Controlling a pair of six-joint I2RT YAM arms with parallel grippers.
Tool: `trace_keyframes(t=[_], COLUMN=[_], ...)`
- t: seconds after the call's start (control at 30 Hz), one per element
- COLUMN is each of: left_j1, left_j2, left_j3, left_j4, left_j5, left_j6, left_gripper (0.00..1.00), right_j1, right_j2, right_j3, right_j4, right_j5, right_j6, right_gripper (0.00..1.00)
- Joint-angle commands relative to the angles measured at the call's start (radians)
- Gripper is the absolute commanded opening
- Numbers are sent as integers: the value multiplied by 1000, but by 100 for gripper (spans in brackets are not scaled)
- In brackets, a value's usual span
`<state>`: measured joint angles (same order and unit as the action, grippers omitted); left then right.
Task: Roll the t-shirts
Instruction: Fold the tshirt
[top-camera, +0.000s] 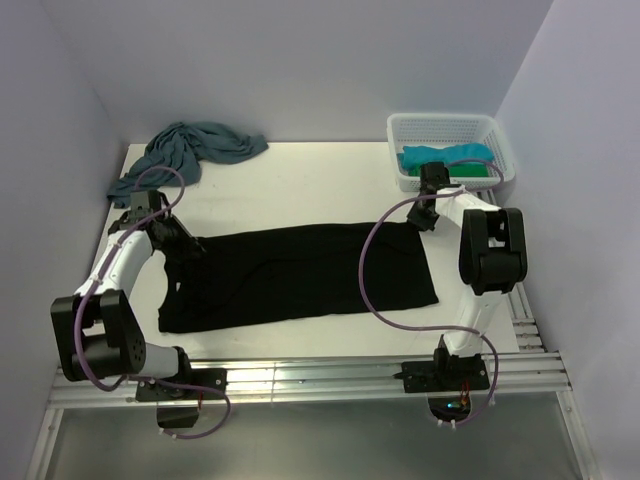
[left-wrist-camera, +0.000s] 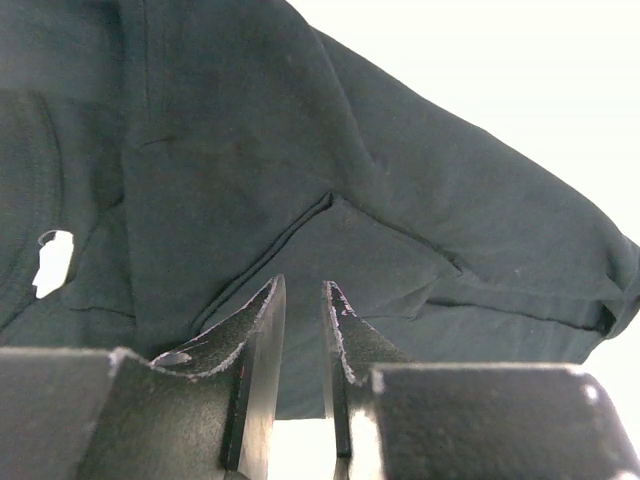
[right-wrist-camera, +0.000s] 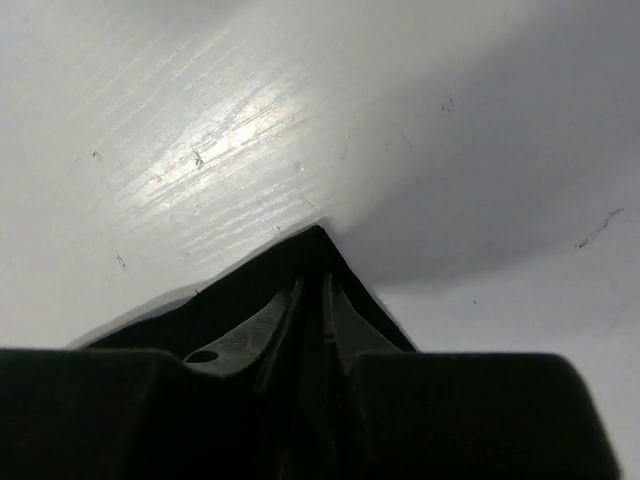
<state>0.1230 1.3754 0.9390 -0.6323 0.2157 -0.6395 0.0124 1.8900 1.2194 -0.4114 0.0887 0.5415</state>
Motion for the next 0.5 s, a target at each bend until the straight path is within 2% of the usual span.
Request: trace_keyframes(t=[0.0, 0.03, 0.07, 0.1, 0.43, 0.47], left_j1=[0, 0, 0, 0, 0, 0], left_j2=[20, 40, 53, 62, 109, 109], left_j3=[-11, -11, -11, -9, -14, -14], left_j4=[39, 39, 36, 36, 36, 34], left_j5=[45, 45, 45, 45, 48, 50], left_j6=[6, 8, 8, 9, 17, 20], left_gripper=[26, 25, 25, 25, 24, 24], right_j1=[-5, -3, -5, -5, -31, -32], right_j2=[17, 23, 27, 34, 86, 90], right_j3=[43, 49, 55, 63, 172, 181], right_j4=[-26, -26, -27, -32, -53, -59], right_j5=[32, 36, 36, 39, 101, 106], right_j6=[-12, -14, -12, -12, -40, -41], right_gripper=[17, 13, 3, 0, 0, 4])
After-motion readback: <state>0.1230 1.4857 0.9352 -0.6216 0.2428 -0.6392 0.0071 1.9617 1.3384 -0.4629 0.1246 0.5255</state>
